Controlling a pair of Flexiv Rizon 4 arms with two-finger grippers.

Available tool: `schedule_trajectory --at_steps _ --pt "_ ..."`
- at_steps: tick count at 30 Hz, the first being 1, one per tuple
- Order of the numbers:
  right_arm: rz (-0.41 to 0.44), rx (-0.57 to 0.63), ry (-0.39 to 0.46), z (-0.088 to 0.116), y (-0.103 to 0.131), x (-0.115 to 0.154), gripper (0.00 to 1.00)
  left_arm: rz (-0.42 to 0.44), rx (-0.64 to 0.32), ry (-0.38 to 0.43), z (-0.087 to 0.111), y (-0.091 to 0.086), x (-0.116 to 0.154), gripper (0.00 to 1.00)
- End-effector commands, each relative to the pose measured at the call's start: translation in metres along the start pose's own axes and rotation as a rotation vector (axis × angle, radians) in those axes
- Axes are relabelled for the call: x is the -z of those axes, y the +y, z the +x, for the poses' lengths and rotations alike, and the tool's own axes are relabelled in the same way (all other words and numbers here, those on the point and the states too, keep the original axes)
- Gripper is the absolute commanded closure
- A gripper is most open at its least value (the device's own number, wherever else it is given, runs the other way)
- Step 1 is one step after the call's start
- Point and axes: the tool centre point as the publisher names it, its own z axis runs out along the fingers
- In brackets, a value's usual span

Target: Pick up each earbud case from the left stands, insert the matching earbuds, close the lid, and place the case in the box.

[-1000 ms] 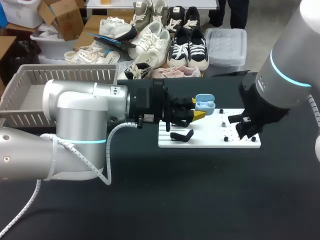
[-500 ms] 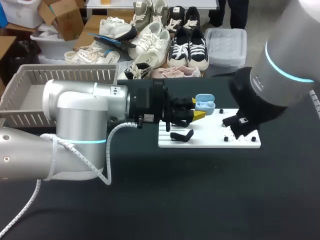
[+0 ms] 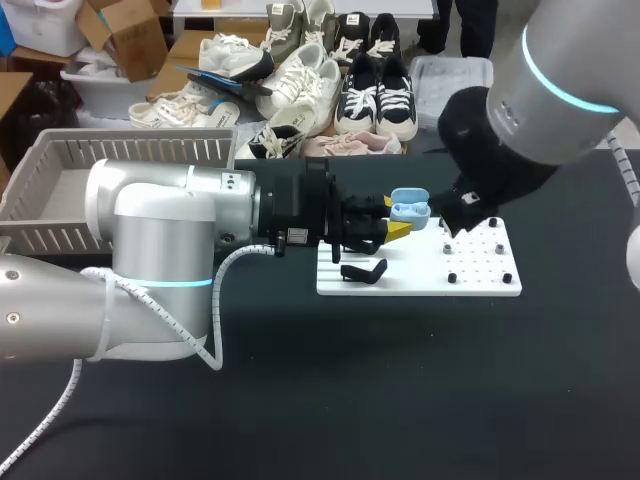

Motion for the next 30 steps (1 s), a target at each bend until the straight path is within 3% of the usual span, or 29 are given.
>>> schedule_trajectory --at_steps 1,10,30 --pt "0.006 0.014 0.022 -0.016 0.006 -0.004 1.00 -0.007 -0.001 -0.002 0.001 -0.001 -0.001 1.00" --pt "-0.024 0.067 0.030 -0.040 0.008 -0.010 1.00 -0.007 -0.001 -0.002 0.001 -0.001 -0.001 1.00" --pt "-0.052 0.134 0.067 -0.063 0.006 -0.024 1.00 -0.007 -0.001 -0.002 0.001 -0.001 -0.001 1.00"
